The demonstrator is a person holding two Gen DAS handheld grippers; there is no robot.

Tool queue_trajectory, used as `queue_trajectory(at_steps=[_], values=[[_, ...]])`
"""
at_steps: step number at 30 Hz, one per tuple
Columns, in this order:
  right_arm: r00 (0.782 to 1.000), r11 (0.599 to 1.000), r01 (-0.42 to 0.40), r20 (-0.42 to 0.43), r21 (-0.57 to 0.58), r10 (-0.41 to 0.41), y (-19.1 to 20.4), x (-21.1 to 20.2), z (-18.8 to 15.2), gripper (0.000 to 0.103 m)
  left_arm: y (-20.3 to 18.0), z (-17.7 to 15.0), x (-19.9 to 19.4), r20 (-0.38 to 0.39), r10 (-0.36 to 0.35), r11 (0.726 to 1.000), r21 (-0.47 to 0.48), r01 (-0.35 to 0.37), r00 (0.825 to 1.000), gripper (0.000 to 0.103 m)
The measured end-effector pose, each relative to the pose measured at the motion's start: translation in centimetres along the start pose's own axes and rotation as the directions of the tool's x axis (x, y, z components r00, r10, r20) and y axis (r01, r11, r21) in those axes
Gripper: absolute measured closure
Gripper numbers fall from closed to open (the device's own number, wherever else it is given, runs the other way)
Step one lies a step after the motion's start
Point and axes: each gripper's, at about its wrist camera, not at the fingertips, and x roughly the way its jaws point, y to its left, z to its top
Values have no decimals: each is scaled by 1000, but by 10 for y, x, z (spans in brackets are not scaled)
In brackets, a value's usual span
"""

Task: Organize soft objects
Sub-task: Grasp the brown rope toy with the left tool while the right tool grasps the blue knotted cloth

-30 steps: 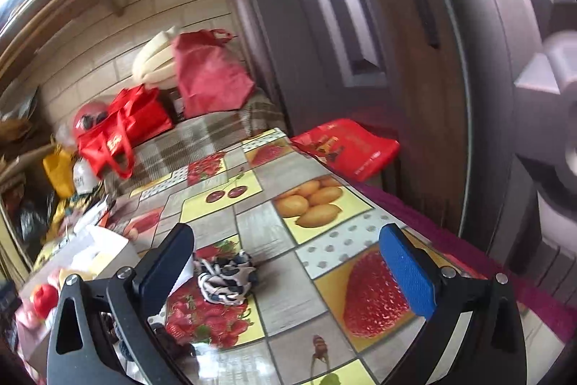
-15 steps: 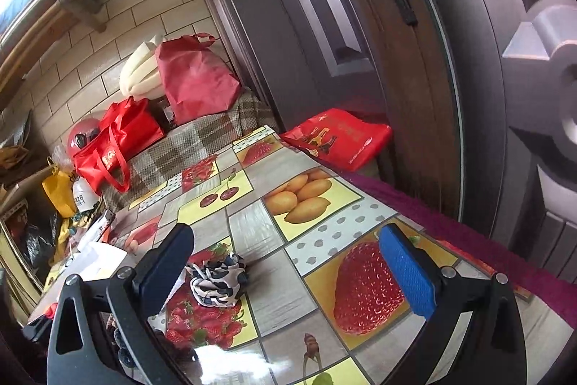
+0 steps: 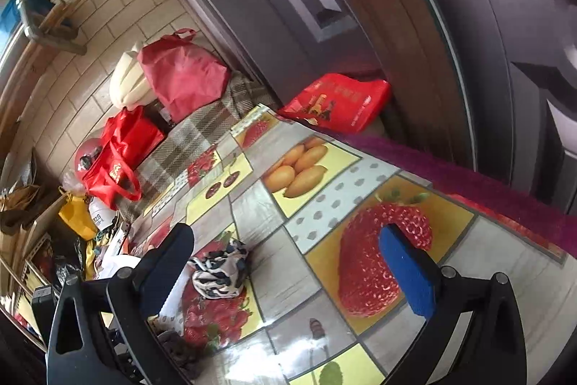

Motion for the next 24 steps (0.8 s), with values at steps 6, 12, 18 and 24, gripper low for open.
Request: queue_trajectory(at_steps=[6,12,18,24], values=[[996,989,-84,-33,-121,81,23,-1,-4,0,-7,-25,-28,31,-47,999,19,46,998,64],[967,881,-215,-216,-421,133,86,2,-38,0,-2,-53,-61,92,-13,999,33,10,996,64],[953,755,-227,-300,-615,42,122,15,-68,0,13,-56,-66,106,-20,1000,-22,22,994,64],[906,729,-231,-416,-644,-81,126,46,-87,2,16,-58,-71,132,-24,999,-36,29,991,64]])
